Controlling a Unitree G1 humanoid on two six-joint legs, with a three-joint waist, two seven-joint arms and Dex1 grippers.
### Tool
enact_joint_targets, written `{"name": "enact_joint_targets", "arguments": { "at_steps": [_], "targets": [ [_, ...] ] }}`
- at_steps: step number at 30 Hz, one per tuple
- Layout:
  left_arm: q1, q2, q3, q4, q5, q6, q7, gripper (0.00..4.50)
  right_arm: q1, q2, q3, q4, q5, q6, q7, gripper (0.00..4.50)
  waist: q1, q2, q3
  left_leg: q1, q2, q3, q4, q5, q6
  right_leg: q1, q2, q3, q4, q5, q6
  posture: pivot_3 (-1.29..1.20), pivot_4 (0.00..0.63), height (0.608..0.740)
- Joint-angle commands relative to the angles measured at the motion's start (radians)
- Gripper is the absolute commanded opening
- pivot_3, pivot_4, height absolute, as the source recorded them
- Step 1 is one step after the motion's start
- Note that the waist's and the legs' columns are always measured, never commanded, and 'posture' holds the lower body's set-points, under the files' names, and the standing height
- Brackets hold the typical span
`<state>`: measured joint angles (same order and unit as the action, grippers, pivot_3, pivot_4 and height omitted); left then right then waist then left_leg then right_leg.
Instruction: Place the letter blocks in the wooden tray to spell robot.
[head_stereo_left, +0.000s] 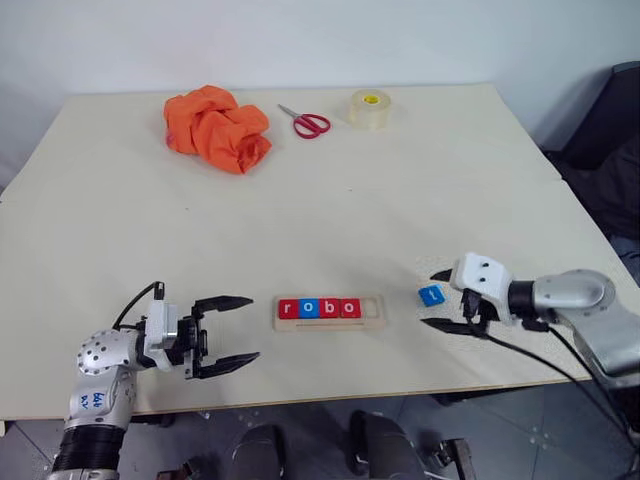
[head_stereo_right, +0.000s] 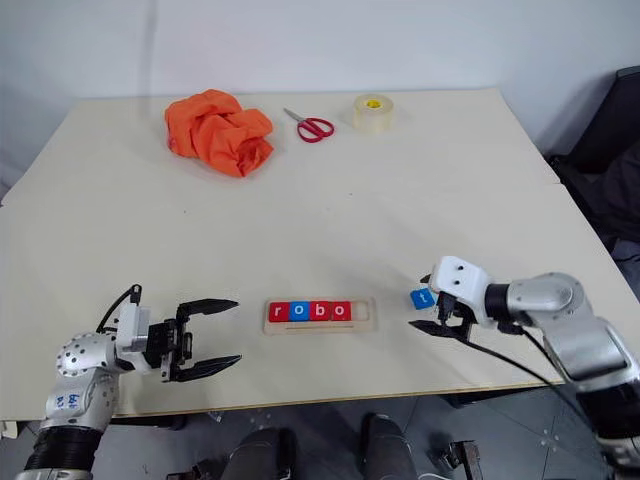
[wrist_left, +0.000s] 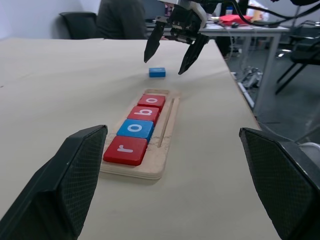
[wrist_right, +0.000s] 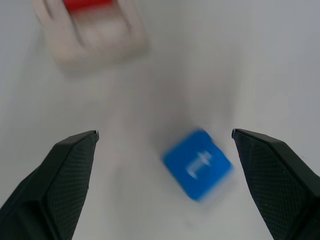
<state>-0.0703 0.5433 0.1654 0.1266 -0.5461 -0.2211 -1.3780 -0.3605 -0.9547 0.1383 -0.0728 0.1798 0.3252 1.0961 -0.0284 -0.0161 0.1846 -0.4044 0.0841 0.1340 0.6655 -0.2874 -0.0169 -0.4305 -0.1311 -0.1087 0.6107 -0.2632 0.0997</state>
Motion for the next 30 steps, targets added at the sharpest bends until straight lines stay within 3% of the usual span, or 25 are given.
{"name": "enact_joint_targets", "arguments": {
  "at_steps": [1, 6, 7, 9, 15, 17, 21, 30],
  "targets": [
    [0.044, -0.006, 0.020, -0.071, -0.011, -0.015, 0.033, 4.50, -0.073, 0.012, 0.039, 0.132, -0.050, -0.117, 0.072, 4.47, 0.000, 0.000, 0.000, 0.000, 0.000, 0.000, 0.000, 0.000, 0.000, 0.000, 0.000, 0.000, 0.000, 0.000, 0.000, 0.00, 0.150, 0.740],
    [0.111, -0.007, 0.030, -0.133, -0.013, -0.013, 0.069, 4.50, -0.160, 0.044, 0.096, 0.288, -0.098, -0.203, 0.151, 4.47, -0.001, 0.000, 0.000, 0.000, 0.000, 0.001, 0.000, 0.000, 0.000, 0.000, 0.000, 0.000, 0.000, 0.000, 0.000, 0.00, 0.150, 0.740],
    [0.118, -0.007, 0.031, -0.139, -0.013, -0.012, 0.074, 4.50, -0.170, 0.048, 0.102, 0.309, -0.104, -0.214, 0.161, 4.30, -0.001, 0.000, 0.000, 0.001, 0.000, 0.001, 0.001, 0.000, 0.000, 0.000, -0.001, 0.000, 0.000, 0.000, 0.000, 0.00, 0.150, 0.740],
    [0.134, -0.003, 0.037, -0.153, -0.015, -0.014, 0.085, 4.50, -0.193, 0.065, 0.113, 0.346, -0.117, -0.238, 0.174, 3.90, -0.001, 0.000, 0.000, 0.001, 0.000, 0.001, 0.001, 0.000, 0.000, 0.001, -0.001, 0.000, 0.000, 0.000, 0.000, 0.00, 0.150, 0.740],
    [0.136, 0.001, 0.039, -0.155, -0.015, -0.015, 0.095, 4.50, -0.220, 0.085, 0.115, 0.386, -0.142, -0.257, 0.188, 1.85, -0.001, 0.000, 0.000, 0.002, 0.001, 0.002, 0.002, 0.000, -0.001, 0.001, -0.001, 0.000, 0.000, 0.002, -0.002, 0.00, 0.150, 0.740],
    [0.124, 0.002, 0.036, -0.147, -0.013, -0.014, 0.095, 4.50, -0.224, 0.080, 0.113, 0.386, -0.147, -0.255, 0.195, 1.41, -0.001, 0.000, 0.000, 0.002, 0.001, 0.002, 0.002, 0.000, -0.001, 0.001, -0.001, 0.000, 0.001, 0.002, -0.002, 0.00, 0.150, 0.740],
    [0.083, 0.004, 0.030, -0.115, -0.010, -0.015, 0.084, 4.50, -0.236, 0.082, 0.078, 0.300, -0.112, -0.176, 0.188, 1.41, 0.000, 0.000, 0.000, 0.002, 0.001, 0.002, 0.002, 0.000, -0.001, 0.001, -0.001, 0.000, 0.001, 0.003, -0.002, 0.00, 0.150, 0.740],
    [-0.007, 0.010, 0.024, -0.027, -0.001, -0.025, 0.049, 4.50, -0.257, 0.115, 0.079, -0.105, -0.005, 0.324, 0.133, 1.41, 0.000, 0.001, 0.000, 0.000, 0.002, 0.003, 0.001, 0.000, -0.001, -0.003, 0.000, 0.000, 0.001, 0.002, -0.003, 0.00, 0.150, 0.740]
  ]
}}
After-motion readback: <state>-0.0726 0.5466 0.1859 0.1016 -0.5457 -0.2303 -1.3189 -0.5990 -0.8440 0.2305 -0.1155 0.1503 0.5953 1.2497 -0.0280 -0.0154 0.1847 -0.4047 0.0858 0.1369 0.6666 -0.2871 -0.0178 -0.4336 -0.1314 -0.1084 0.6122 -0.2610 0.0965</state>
